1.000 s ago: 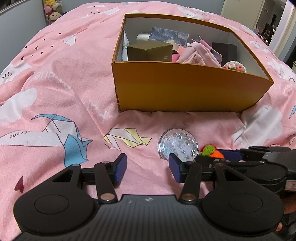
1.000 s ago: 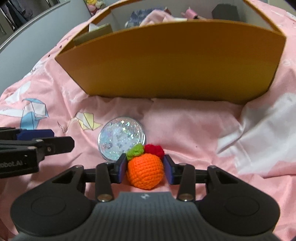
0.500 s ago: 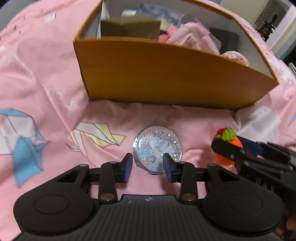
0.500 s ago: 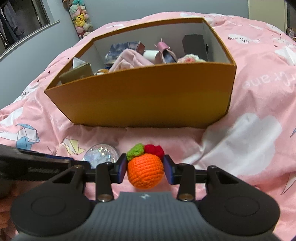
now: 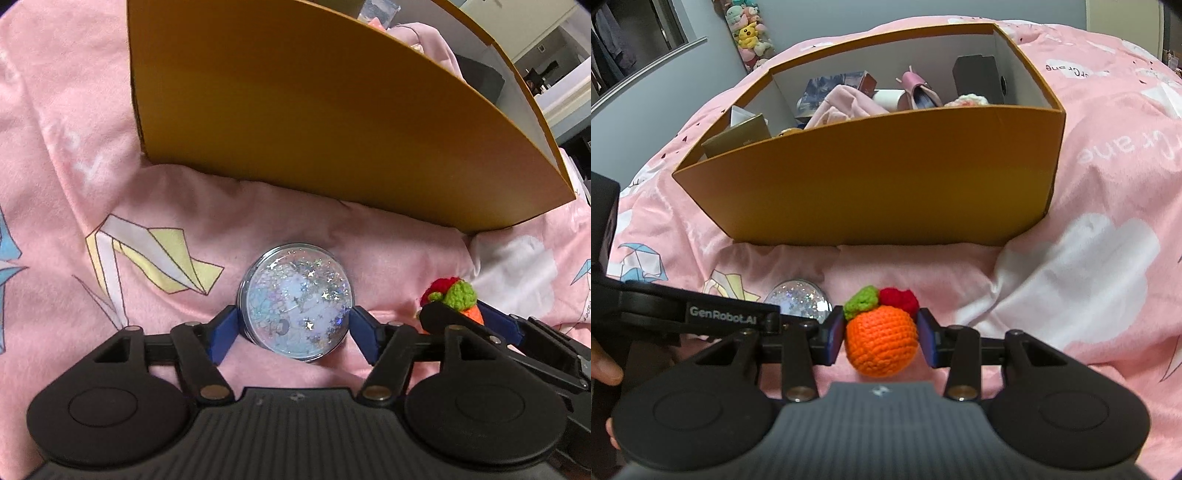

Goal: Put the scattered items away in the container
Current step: 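Grasp the glittery round compact with the left gripper while the right gripper holds the fruit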

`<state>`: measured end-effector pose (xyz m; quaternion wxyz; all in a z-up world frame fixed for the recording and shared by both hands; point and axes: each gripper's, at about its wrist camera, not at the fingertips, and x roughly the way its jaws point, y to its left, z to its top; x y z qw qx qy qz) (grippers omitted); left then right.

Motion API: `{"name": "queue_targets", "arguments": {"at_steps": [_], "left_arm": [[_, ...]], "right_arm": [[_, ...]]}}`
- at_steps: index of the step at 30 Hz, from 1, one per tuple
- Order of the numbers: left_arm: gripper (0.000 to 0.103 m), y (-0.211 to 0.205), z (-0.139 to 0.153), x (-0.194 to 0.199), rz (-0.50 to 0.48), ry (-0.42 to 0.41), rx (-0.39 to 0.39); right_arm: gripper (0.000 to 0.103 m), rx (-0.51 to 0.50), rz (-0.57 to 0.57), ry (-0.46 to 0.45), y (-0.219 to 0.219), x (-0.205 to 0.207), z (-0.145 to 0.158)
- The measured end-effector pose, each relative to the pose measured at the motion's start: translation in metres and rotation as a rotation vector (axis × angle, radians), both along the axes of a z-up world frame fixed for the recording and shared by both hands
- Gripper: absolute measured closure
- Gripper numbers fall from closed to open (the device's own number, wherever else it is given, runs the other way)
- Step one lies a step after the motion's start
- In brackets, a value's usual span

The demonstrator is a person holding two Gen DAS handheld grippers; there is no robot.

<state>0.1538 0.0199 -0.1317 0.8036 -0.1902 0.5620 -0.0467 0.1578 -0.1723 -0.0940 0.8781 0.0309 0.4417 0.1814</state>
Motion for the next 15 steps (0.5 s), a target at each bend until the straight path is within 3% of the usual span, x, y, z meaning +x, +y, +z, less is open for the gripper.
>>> {"name": "queue_targets", "arguments": {"at_steps": [2,4,10,15], "left_arm": [[0.029,0.000,0.000,-0.002,0.004,-0.010,0.000],[0.043,0.000,0.001,-0.005,0.014,-0.019,0.008],[0.068,-0.009,0.015,-0.018,0.034,-0.078,0.064],[0.080,-0.019,0.032,-0.030,0.013,-0.162,0.104]], "right_arm": [[0.058,0.001,-0.002,0.000,0.000,0.000,0.000],[0.058,0.004,-0.005,0.002,-0.001,0.000,0.000],[0.058,0.004,-0.017,0.004,-0.003,-0.001,0.000],[0.058,-0.001,-0.021,0.002,-0.004,-0.003,0.001]]}}
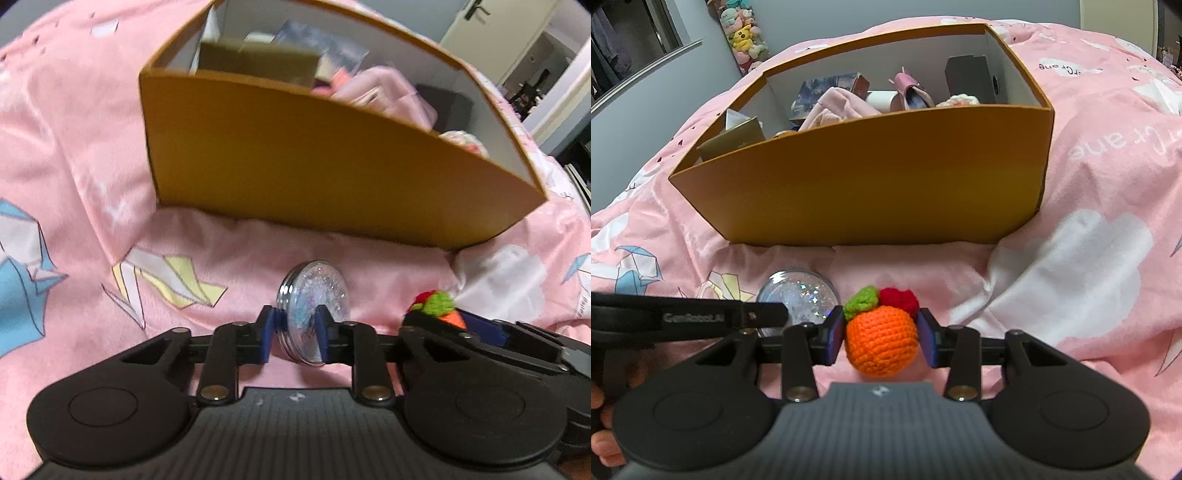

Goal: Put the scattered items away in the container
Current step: 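Grasp the glittery round compact with the left gripper while the right gripper holds the fruit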

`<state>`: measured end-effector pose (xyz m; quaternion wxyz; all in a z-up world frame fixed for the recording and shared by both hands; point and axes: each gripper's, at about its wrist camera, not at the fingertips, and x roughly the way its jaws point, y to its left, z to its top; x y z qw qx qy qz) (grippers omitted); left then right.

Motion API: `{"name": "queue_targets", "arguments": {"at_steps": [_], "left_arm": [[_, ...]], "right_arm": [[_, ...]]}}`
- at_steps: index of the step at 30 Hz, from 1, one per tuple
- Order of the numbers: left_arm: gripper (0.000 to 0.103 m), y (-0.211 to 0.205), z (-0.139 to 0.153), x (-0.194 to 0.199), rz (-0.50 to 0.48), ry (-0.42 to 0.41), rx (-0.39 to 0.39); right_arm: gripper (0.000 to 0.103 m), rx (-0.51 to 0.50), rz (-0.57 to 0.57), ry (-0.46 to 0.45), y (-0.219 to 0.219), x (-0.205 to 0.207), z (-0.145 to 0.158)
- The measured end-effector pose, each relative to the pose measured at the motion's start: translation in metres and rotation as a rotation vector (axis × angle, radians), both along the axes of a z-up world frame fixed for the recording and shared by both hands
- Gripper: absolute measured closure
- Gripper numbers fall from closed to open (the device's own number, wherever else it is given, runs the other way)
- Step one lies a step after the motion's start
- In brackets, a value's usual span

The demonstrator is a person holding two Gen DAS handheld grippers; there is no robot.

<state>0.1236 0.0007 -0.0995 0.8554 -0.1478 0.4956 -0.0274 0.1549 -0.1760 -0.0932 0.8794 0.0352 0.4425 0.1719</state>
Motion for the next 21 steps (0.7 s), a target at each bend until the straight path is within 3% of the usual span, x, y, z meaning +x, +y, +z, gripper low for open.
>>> {"name": "queue_targets", "arguments": {"at_steps": [4,9,21], "left_arm": [[0.085,-0.001,0.007,-0.004,-0.029,-0.034,-0.018],[0.088,0.002,0.016,0.008,-0.068,-0.048,-0.117],[0.087,-0.008,0.002,0.016,-0.077,-0.020,-0.074]], "right_arm": [[0.058,0.007,-0.018,0.003,-0.004,0.000,0.001],[0.058,0.017,-0.034,0.012,-0.008,0.000,0.000],[0.058,0.017,-0.034,0.028,-0.007,0.002,-0.005]]}}
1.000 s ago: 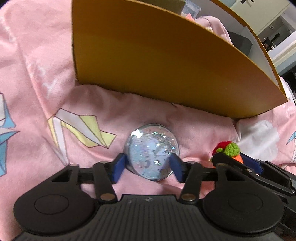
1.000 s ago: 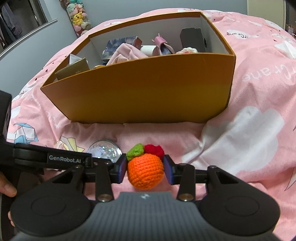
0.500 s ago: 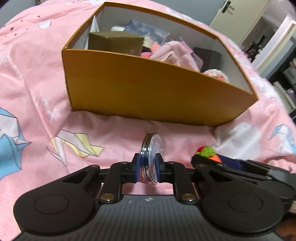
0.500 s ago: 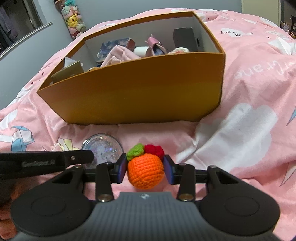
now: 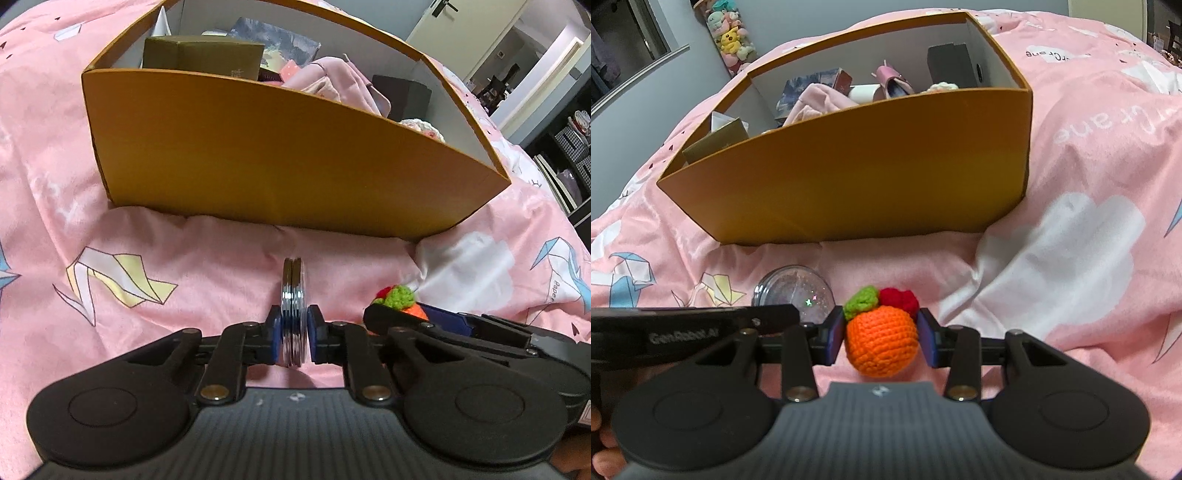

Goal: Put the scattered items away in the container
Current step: 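Grasp the glittery round compact with the left gripper while the right gripper holds the fruit, then lift the compact and crocheted fruit and carry both over the orange box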

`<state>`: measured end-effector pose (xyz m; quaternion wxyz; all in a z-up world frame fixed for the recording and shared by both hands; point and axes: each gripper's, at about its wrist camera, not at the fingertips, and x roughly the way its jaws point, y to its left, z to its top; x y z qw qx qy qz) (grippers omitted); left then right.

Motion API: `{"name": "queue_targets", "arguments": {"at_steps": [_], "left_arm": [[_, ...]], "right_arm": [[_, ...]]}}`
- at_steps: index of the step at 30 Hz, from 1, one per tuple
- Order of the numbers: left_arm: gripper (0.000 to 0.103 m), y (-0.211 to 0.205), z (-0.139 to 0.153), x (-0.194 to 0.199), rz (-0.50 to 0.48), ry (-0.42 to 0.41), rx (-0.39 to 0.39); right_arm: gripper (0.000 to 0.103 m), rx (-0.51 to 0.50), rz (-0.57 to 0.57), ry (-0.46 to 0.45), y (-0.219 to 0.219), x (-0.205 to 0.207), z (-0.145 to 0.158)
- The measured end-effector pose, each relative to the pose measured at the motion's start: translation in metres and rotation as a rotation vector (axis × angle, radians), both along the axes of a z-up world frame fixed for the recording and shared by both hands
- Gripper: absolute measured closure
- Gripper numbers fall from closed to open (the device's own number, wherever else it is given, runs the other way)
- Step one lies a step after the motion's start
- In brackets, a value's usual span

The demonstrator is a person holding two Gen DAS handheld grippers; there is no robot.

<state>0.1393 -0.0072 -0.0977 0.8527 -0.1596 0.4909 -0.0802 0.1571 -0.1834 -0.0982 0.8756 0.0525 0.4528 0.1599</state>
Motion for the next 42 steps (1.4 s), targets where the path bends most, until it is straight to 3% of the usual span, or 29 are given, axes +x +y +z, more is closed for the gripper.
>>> {"name": "queue_targets", "arguments": {"at_steps": [8,16,33,42], "left_arm": [[0.089,-0.002,0.011,-0.007,0.009,-0.035,0.040],[0.089,-0.001,0.039,-0.018,0.023,-0.109,0.084],[0.089,-0.006,0.114,-0.017,-0.005,-0.310,0.088],[0.088,0.015,0.135,0.002,0.026,-0.364,0.062]], "right_arm": [[0.058,0.006,0.001,-0.017,-0.001,-0.002,0.005],[0.058,0.026,0.013,-0.091,-0.003,-0.011,0.028],[0.058,0.052,0.041,-0.342,-0.006,-0.011,0.107],[0.058,0.095,0.046,-0.392,-0.004,0.014,0.126]]}}
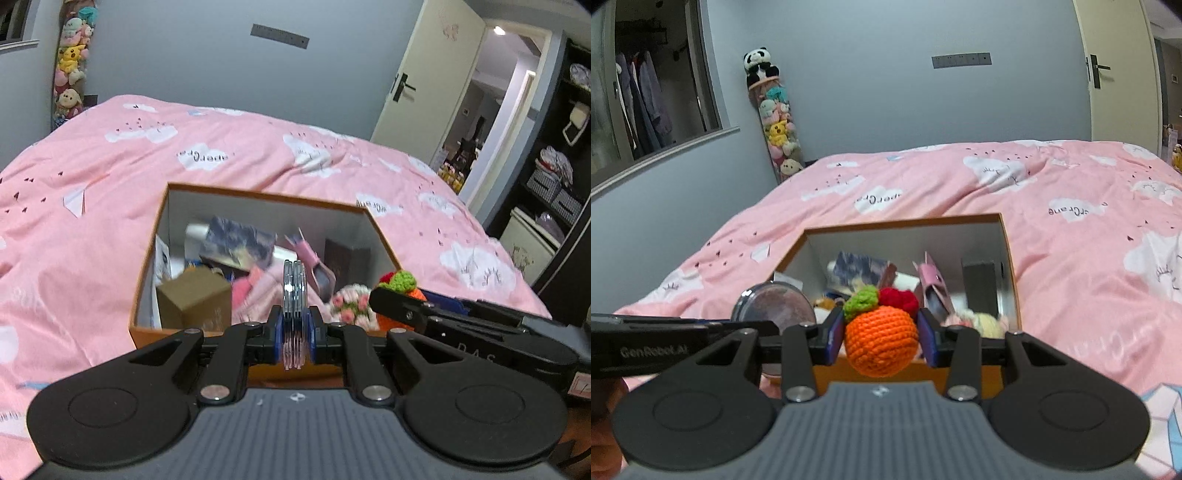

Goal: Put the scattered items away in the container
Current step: 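Lift the compact and crocheted fruit and carry both over the orange box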

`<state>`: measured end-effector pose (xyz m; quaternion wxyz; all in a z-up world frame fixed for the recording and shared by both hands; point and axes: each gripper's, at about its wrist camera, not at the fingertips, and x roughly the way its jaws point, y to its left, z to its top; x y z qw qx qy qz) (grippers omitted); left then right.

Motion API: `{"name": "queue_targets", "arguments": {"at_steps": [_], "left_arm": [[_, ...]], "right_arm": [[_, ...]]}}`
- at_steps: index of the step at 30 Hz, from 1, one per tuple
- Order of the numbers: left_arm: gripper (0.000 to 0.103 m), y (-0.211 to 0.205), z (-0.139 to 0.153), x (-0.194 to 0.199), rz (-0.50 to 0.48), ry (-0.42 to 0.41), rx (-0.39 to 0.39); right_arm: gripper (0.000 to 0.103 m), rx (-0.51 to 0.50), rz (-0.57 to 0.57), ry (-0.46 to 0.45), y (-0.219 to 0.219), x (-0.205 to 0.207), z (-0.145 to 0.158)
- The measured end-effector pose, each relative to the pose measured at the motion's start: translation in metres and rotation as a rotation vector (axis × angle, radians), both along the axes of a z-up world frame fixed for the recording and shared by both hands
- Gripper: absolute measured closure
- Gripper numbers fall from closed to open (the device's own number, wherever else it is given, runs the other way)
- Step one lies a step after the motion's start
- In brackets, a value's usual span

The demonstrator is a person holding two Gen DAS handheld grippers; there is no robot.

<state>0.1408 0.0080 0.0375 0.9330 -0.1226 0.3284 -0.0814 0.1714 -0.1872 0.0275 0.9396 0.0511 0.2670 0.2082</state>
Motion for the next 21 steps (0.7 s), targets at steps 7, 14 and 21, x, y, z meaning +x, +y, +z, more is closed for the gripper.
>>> {"name": "queue_targets", "arguments": {"at_steps": [7,14,21], "left_arm": [[0.088,0.022,0.012,0.024,0.028,-0.026,-0.046],[0.088,0.014,-0.006,0.043,-0.011,0.021,-0.038],[0.088,-0.003,-0.033,0.050,-0.043,0.071,0.009]], "right_arm": [[0.058,0.080,-0.001,0.027,0.000,0.031,0.000],[0.058,0.041,-0.006,0.069,0.010,0.056,-0.022],[0.058,-0.009,-0.025,0.133,0.011,0.067,-0.048]]}}
